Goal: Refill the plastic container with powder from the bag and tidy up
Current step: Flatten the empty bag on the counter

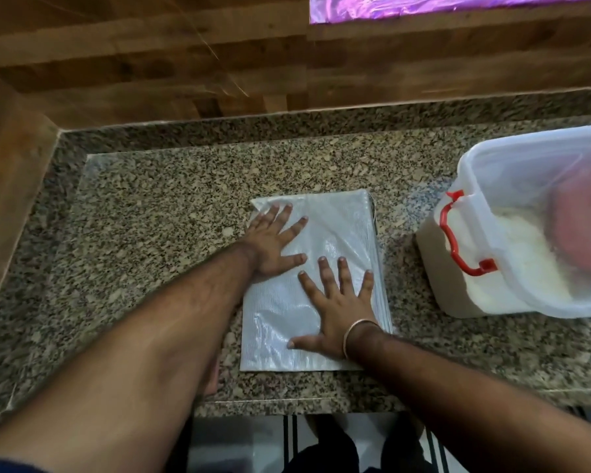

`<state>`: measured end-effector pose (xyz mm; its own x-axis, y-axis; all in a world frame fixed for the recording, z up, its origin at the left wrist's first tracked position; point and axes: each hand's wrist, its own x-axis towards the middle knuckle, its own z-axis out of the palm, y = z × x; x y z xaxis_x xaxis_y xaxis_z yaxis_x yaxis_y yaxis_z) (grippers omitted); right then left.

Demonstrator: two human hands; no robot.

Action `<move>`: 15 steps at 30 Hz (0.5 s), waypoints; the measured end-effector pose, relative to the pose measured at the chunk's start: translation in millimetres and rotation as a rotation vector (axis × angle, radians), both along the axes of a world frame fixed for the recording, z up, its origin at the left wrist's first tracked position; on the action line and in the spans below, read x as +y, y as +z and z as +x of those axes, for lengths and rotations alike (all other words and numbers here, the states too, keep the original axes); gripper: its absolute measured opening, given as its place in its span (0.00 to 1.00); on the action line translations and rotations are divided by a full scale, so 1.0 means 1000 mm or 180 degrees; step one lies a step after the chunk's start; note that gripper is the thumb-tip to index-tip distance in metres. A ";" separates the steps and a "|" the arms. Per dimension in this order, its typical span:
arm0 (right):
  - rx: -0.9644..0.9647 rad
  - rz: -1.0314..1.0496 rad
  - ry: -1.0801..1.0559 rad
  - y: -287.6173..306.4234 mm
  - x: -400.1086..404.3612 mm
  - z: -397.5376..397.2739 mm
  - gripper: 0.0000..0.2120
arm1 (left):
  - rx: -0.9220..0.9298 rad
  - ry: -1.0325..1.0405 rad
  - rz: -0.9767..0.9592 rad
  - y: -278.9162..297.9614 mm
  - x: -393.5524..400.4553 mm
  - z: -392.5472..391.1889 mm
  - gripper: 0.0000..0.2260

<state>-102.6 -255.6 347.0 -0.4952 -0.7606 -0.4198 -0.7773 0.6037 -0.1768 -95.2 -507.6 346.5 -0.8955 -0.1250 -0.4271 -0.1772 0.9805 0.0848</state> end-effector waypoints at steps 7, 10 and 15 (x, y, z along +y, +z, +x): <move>0.0057 0.0374 -0.0037 0.093 -0.004 -0.036 0.42 | 0.1334 0.1069 0.1021 0.089 0.041 -0.023 0.19; 0.0803 -0.0035 0.0148 0.171 0.013 -0.067 0.23 | 0.2422 0.1290 0.1057 0.150 0.081 -0.030 0.11; 0.1403 -0.0780 -0.0145 0.281 0.097 -0.148 0.19 | 0.3502 0.1176 0.1385 0.236 0.181 -0.045 0.08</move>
<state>-250.2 -158.8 628.2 -0.6203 -0.7840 0.0250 -0.7837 0.6207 0.0215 -140.4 -326.8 582.2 -0.7456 -0.4821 0.4601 -0.0654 0.7400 0.6694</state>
